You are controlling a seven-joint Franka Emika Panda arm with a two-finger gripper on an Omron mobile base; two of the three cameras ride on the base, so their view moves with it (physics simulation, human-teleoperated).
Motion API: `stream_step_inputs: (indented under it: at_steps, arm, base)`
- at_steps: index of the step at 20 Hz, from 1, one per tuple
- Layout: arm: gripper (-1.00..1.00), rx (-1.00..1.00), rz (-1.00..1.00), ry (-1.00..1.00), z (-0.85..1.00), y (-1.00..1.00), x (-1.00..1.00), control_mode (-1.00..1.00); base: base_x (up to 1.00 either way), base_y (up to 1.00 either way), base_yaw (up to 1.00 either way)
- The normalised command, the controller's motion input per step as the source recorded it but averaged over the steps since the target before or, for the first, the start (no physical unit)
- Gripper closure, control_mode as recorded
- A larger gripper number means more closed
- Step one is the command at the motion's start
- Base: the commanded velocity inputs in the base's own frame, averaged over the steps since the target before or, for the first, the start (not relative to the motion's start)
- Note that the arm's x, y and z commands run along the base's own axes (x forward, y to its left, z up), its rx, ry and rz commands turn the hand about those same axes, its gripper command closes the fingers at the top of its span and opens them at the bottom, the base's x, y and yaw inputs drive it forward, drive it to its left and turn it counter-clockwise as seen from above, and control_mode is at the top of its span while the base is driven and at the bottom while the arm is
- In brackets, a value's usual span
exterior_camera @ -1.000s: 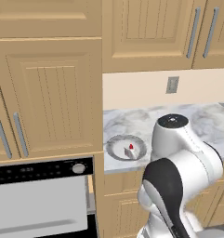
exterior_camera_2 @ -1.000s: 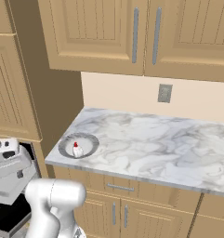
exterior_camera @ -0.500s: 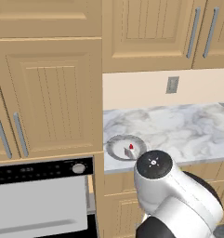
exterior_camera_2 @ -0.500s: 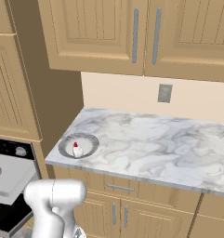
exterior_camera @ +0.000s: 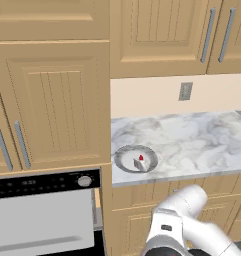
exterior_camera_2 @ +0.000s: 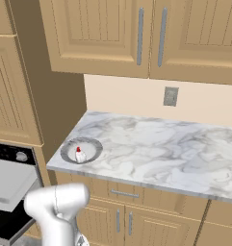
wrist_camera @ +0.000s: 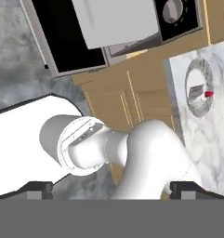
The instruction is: Take the baked cake out of the oven and place it on the plate for cooling. Then close the oven door.
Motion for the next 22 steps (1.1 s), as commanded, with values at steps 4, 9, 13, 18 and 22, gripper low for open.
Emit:
stream_step_inputs:
  at_steps: [4, 9, 13, 18, 22]
  arm:
    - [-1.00, 0.00, 0.20, -0.28, -0.92, -0.01, -0.05, -1.00]
    - [-1.00, -0.04, 0.12, -0.10, -0.95, 0.03, 0.00, -1.00]
    - [-1.00, -0.05, 0.08, -0.01, -0.94, 0.09, 0.11, -1.00]
    - [-1.00, 0.00, 0.02, 0.00, -0.79, 0.06, 0.33, -1.00]
    - [-1.00, 0.00, 0.00, -0.02, -0.70, 0.06, 0.38, -1.00]
  base:
    - [0.00, 0.00, 0.00]
    - [0.00, 0.00, 0.00]
    - [0.00, 0.00, 0.00]
    - [0.00, 0.00, 0.00]
    - [0.00, 0.00, 0.00]
